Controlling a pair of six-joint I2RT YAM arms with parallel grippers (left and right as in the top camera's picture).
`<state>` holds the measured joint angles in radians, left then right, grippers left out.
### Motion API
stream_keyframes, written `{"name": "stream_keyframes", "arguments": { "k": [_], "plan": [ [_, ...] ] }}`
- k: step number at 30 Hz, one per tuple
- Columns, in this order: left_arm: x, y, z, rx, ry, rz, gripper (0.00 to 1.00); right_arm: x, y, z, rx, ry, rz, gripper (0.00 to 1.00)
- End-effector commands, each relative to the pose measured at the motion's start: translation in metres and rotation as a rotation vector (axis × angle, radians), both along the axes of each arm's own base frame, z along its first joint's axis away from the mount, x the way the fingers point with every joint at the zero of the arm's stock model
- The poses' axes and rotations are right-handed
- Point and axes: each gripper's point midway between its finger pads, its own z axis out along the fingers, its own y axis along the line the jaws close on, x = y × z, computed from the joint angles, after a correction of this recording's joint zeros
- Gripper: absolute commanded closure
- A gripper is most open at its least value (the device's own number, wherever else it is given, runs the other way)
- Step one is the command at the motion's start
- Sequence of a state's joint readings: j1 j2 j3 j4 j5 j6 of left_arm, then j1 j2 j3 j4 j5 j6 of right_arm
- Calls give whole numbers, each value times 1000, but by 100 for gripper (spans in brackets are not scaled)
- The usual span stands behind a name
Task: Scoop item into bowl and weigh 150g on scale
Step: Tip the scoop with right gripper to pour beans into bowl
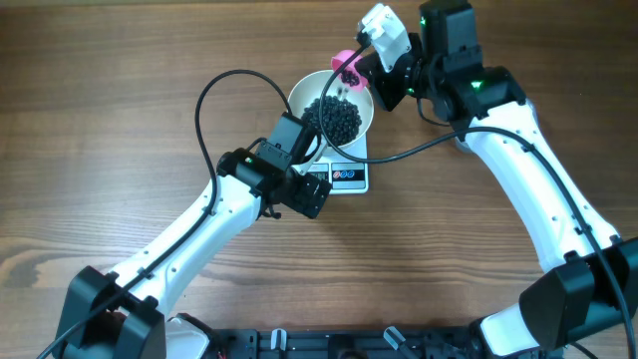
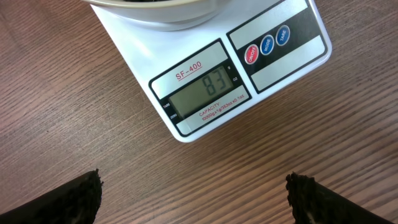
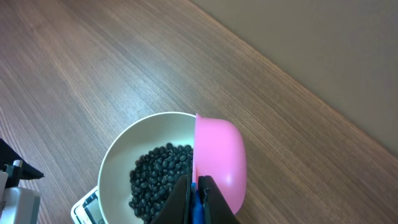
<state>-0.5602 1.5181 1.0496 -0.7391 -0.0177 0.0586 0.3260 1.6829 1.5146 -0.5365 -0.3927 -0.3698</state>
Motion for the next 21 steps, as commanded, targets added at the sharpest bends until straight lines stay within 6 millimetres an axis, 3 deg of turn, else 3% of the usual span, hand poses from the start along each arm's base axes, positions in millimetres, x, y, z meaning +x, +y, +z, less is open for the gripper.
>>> {"name": "stream_keyframes", "arguments": {
  "k": [1, 13, 17, 21],
  "plan": [
    [-1, 0, 4, -8, -12, -12, 0, 1, 5, 1, 5, -9, 30, 96],
    [-1, 0, 4, -8, -12, -12, 0, 5, 6, 2, 50, 22, -15, 96],
    [-1, 0, 4, -8, -12, -12, 0, -10, 18, 9, -80, -91, 87, 96],
    [-1, 0, 4, -8, -12, -12, 0, -14, 23, 1, -303, -200, 109, 96]
  ]
}}
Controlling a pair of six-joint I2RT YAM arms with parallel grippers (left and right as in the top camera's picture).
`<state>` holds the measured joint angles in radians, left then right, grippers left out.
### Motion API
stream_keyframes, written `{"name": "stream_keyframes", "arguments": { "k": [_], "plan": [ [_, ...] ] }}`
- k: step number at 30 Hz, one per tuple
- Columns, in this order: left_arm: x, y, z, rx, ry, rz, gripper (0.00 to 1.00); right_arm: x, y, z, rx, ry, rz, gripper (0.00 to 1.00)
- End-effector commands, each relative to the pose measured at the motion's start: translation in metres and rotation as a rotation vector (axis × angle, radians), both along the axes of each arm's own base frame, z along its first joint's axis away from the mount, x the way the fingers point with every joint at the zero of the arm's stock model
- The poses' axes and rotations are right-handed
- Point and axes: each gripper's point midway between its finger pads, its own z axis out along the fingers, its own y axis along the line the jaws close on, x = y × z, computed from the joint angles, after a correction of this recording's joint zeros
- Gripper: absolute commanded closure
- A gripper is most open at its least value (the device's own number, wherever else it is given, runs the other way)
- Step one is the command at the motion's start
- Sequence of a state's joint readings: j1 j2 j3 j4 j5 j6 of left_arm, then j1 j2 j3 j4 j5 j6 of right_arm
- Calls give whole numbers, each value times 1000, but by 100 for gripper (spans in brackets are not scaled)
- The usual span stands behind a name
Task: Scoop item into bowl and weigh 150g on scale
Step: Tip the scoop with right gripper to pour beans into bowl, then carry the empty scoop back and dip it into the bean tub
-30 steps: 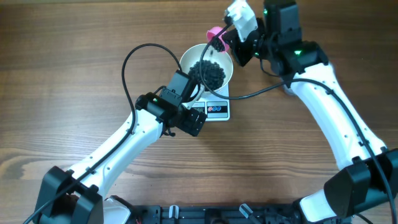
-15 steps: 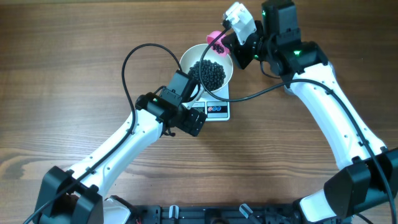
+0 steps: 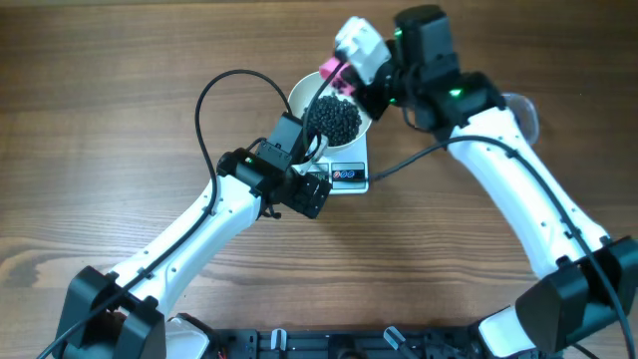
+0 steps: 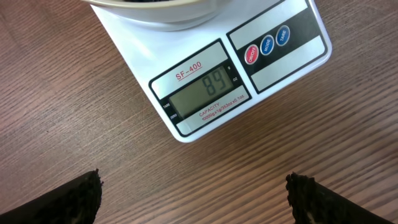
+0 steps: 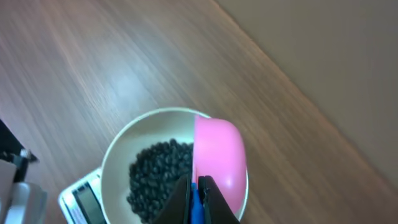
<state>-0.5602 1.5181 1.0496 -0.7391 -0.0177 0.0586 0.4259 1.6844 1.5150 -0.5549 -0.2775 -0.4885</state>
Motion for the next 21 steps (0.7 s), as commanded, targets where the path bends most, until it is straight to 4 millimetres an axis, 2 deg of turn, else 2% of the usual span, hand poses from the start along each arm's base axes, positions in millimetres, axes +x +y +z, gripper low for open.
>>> {"name": "stream_keyframes", "arguments": {
  "k": [1, 8, 10, 11, 13, 15, 17, 21],
  "plan": [
    [-1, 0, 4, -8, -12, -12, 0, 1, -4, 9, -180, -138, 10, 96],
    [-1, 0, 4, -8, -12, -12, 0, 4, -4, 12, -119, -107, -51, 96],
    [-1, 0, 4, -8, -12, -12, 0, 16, -14, 19, -37, -86, -142, 96],
    [-1, 0, 4, -8, -12, -12, 0, 22, -26, 20, -6, -65, -191, 96],
    [-1, 0, 4, -8, -12, -12, 0, 31, -53, 17, 62, 6, -284, 96],
    [-1, 0, 4, -8, -12, -12, 0, 35, -95, 7, 115, 107, -385, 96],
    [-1, 0, 4, -8, -12, -12, 0, 29, -143, -9, 127, 220, -483, 96],
    [-1, 0, 4, -8, -12, -12, 0, 9, -237, -24, 104, 339, -709, 96]
  ]
}}
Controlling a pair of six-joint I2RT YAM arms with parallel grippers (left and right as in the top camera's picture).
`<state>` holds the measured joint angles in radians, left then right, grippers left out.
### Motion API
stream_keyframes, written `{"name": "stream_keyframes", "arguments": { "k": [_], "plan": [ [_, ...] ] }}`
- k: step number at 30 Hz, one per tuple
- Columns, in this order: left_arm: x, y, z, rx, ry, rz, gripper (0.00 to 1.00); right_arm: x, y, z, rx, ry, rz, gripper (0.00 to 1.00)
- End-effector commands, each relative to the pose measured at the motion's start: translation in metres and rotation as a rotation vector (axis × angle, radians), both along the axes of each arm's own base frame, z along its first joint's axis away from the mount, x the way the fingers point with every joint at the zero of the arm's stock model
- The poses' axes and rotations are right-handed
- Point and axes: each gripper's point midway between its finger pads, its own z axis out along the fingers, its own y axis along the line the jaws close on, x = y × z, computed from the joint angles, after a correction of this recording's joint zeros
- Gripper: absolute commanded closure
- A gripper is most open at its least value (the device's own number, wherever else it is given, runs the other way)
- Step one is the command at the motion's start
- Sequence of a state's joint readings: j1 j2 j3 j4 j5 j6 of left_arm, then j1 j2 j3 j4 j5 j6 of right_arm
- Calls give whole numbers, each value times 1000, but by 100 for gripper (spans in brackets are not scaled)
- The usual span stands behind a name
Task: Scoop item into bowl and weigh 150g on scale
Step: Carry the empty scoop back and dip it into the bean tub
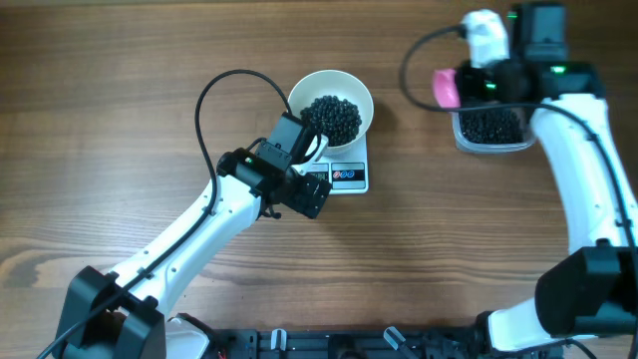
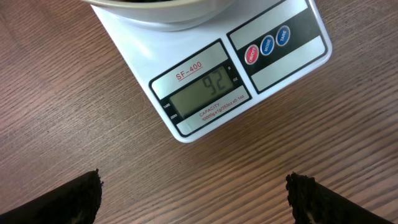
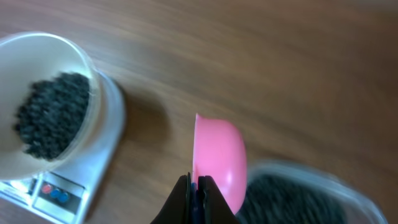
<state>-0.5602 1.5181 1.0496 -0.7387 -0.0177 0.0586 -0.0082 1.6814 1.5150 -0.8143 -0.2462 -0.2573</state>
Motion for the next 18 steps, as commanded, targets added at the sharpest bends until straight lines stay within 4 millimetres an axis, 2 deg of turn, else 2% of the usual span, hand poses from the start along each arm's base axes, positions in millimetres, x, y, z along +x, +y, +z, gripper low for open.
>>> {"name": "stream_keyframes", "arguments": {
  "k": [1, 2, 6, 10, 16, 18],
  "plan": [
    [-1, 0, 4, -8, -11, -12, 0, -12, -56, 13, 16, 10, -150, 96],
    [-1, 0, 4, -8, -12, -12, 0, -18, -93, 9, -24, 34, -246, 96],
    [-1, 0, 4, -8, -11, -12, 0, -27, -128, -1, -123, 78, -349, 96],
    [-1, 0, 4, -8, -11, -12, 0, -27, -134, -30, -161, 136, -344, 96],
    [-1, 0, 4, -8, -11, -12, 0, -23, -138, -100, -160, 277, -353, 96],
    [-1, 0, 4, -8, -11, -12, 0, -25, -135, -115, -119, 324, -390, 96]
  ]
}}
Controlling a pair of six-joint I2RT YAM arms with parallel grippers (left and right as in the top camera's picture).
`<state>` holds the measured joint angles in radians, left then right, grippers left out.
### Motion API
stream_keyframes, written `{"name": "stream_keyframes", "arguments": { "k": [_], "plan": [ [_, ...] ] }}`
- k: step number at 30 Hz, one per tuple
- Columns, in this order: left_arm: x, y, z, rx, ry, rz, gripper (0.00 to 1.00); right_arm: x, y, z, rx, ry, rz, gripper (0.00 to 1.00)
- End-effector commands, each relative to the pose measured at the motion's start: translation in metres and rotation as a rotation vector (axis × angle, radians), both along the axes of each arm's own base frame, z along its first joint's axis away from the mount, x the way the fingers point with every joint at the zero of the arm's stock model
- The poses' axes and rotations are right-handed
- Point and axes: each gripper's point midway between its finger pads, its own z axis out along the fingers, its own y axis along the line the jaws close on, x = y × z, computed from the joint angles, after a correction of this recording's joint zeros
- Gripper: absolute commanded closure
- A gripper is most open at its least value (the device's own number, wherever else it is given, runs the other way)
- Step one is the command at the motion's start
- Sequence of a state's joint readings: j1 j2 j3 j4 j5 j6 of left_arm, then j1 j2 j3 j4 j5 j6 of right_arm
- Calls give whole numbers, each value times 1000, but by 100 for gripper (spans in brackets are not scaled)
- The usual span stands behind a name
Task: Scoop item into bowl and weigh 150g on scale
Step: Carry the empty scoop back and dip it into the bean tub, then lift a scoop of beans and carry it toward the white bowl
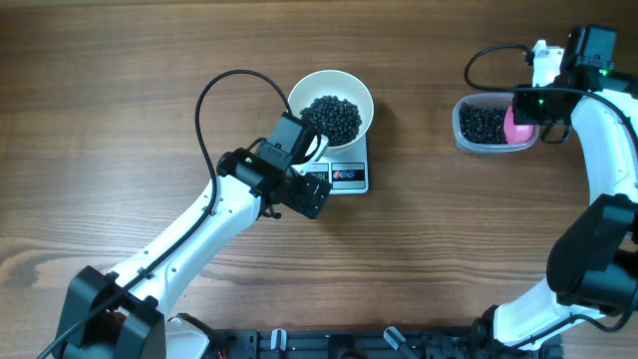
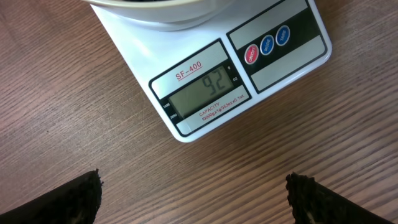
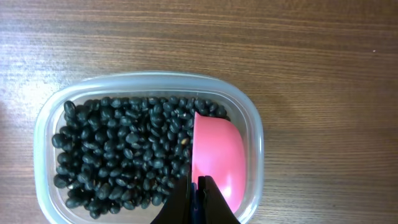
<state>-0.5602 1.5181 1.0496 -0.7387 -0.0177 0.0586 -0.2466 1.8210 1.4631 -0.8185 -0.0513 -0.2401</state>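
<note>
A white bowl [image 1: 331,108] of black beans stands on the white scale [image 1: 345,177], whose display [image 2: 208,91] reads 92. My left gripper [image 2: 193,199] hangs open over bare wood just in front of the scale. At the far right a clear tub [image 3: 148,148] holds more black beans [image 3: 118,149]. My right gripper [image 3: 198,196] is shut on the handle of a pink scoop [image 3: 217,158], whose cup sits tipped on edge inside the tub at its right end, seen in the overhead view as the scoop [image 1: 518,127].
A black cable [image 1: 214,100] loops from the left arm beside the bowl. The right arm's cable [image 1: 488,55] arcs behind the tub. Wood tabletop [image 1: 120,80] spreads to the left and in front.
My right gripper moved right with the pink scoop, from the air left of the tub to inside it among the beans. The scale still reads 92. The left arm stayed put.
The scoop was tipped over the bowl's far rim with the scale at 83. Then it was still over the bowl and the reading was 89. Later it was away near the tub with 92 showing, and now it sits in the tub's beans.
</note>
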Motion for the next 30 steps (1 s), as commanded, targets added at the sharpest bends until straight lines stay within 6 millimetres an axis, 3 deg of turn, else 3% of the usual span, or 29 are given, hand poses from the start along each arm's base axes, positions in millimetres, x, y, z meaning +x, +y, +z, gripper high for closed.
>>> {"name": "stream_keyframes", "arguments": {
  "k": [1, 4, 6, 11, 14, 19, 30],
  "plan": [
    [-1, 0, 4, -8, -11, -12, 0, -9, 12, -38, 99, 105, -39, 96],
    [-1, 0, 4, -8, -11, -12, 0, -5, 51, -39, 332, 93, 1, 96],
    [-1, 0, 4, -8, -11, -12, 0, -7, 63, -38, 421, 108, -23, 96],
    [-1, 0, 4, -8, -12, -12, 0, -16, 67, -40, 442, 146, -26, 96],
    [-1, 0, 4, -8, -11, -12, 0, -11, 70, -32, 530, 106, -19, 96],
    [-1, 0, 4, -8, -12, -12, 0, -7, 39, -20, 632, 22, -81, 96],
    [-1, 0, 4, -8, -11, -12, 0, -14, 0, 6, 850, -95, -168, 96]
  ]
}}
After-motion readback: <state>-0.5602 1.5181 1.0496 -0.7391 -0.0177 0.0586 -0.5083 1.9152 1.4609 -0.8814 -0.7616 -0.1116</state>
